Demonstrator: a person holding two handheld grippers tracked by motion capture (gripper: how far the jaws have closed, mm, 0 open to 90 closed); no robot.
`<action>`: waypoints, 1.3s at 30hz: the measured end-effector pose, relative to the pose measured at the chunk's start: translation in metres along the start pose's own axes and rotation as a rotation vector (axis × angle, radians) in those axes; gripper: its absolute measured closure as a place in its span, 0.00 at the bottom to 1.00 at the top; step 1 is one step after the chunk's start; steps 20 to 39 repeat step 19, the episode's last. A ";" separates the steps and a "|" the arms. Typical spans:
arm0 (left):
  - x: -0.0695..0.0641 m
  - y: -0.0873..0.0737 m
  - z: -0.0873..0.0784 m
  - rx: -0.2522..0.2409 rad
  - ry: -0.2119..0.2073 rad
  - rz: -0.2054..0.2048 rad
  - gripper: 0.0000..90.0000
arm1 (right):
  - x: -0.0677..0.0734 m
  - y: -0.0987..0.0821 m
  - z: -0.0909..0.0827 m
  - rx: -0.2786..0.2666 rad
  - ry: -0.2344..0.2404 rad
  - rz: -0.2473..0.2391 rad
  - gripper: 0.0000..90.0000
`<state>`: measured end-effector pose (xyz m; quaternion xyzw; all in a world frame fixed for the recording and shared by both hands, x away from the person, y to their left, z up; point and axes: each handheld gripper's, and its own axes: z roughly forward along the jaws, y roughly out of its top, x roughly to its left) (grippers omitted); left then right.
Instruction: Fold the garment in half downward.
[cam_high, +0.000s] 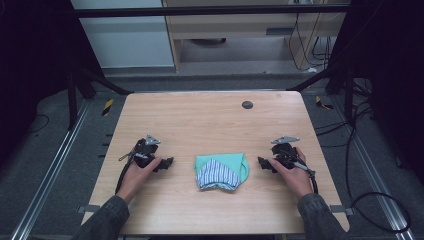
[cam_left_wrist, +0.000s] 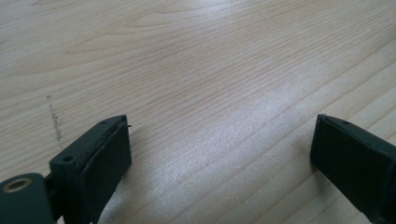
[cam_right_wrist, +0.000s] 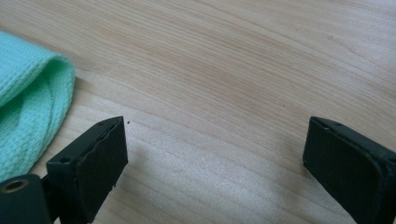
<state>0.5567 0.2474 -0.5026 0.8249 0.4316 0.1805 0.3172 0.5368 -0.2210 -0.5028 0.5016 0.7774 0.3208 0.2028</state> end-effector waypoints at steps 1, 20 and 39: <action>0.000 0.000 0.001 -0.005 -0.002 0.001 0.04 | 0.000 0.000 0.001 -0.002 -0.005 0.000 0.07; -0.001 -0.005 0.002 -0.044 0.023 -0.027 0.00 | 0.012 -0.006 0.007 -0.029 -0.148 0.139 0.00; -0.001 -0.005 0.002 -0.044 0.023 -0.027 0.00 | 0.012 -0.006 0.007 -0.029 -0.148 0.139 0.00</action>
